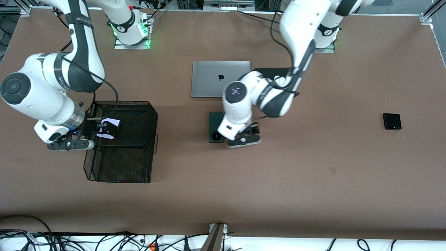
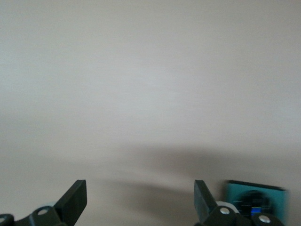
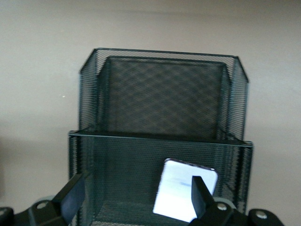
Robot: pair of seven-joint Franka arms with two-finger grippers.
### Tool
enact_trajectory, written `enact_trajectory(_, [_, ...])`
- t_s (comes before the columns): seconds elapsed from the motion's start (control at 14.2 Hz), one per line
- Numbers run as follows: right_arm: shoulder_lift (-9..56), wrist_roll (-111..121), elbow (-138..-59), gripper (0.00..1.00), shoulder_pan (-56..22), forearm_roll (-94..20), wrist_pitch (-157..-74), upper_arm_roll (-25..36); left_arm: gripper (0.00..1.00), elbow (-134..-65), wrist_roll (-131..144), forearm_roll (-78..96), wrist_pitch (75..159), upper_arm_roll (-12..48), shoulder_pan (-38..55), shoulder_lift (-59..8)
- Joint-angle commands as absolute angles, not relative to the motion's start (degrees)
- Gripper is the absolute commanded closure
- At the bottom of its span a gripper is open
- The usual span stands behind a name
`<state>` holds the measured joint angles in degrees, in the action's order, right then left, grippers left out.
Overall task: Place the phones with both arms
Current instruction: 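Set the green phone mid-table with the left gripper while the right gripper reaches it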
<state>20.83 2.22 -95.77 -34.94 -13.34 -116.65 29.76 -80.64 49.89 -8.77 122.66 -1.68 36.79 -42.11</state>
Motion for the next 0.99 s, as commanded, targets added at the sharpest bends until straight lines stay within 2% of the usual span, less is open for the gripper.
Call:
enact_trajectory(0.0, [21.79, -4.18, -93.35, 0.00, -41.02, -14.33, -115.58, 29.88, 0.00, -97.26, 41.78, -8.17, 123.49, -0.79, 32.01, -29.91])
enact_trajectory(0.21, [26.96, -14.91, -90.46, 0.00, -49.46, -14.06, -116.37, 29.88, 0.00, -105.97, 29.67, -8.17, 123.49, -0.79, 24.99, -23.31])
enact_trajectory(0.42, [33.47, -20.20, -85.44, 0.00, -53.87, -14.41, -116.63, 29.71, 0.00, -111.60, 13.94, -8.17, 123.31, -0.79, 16.03, -17.77])
enact_trajectory(0.64, [36.73, -23.80, -84.29, 0.00, -54.49, -17.57, -119.17, 25.41, 0.00, -113.82, -0.31, -8.17, 123.14, -0.79, 6.80, -14.68])
enact_trajectory(0.92, [41.38, -29.78, -84.29, 0.00, -54.67, -19.34, -125.57, 21.19, 0.00, -114.43, -14.30, -8.26, 124.71, -0.88, -4.28, -13.97])
